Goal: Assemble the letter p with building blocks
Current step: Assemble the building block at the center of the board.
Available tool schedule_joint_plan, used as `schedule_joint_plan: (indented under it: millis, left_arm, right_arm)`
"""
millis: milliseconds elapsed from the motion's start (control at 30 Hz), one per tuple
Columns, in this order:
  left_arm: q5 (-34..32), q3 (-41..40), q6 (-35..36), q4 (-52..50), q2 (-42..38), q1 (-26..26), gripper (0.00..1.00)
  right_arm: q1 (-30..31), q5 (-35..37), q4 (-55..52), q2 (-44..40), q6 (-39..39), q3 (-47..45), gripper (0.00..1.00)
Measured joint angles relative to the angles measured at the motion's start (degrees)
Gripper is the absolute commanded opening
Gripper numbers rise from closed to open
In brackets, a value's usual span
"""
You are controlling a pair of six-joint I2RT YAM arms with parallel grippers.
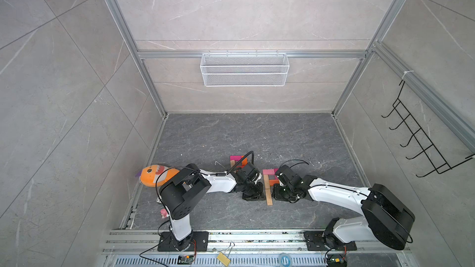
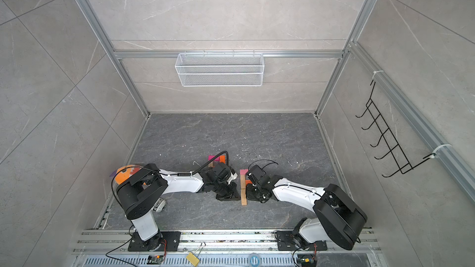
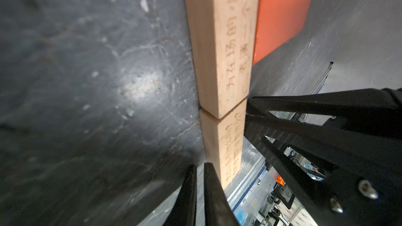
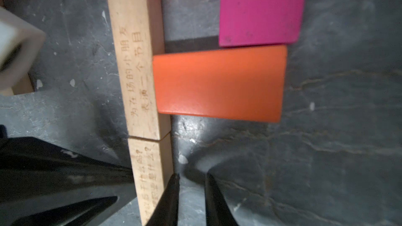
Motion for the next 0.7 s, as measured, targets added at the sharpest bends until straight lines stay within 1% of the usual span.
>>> schedule_joint_plan:
  millis: [567, 700]
  left_arm:
    - [0.39, 0.5, -0.59, 0.39, 0.63, 0.02, 0.14]
    - [0.35, 0.55, -0.94, 0.46, 0.7, -0.02, 0.14]
  right_arm:
    - [-0.15, 0.26, 1.31, 0.15, 0.04, -0.31, 0.26]
    - [-0.15, 0.5, 1.79, -1.07, 0.26, -1.44, 0.26]
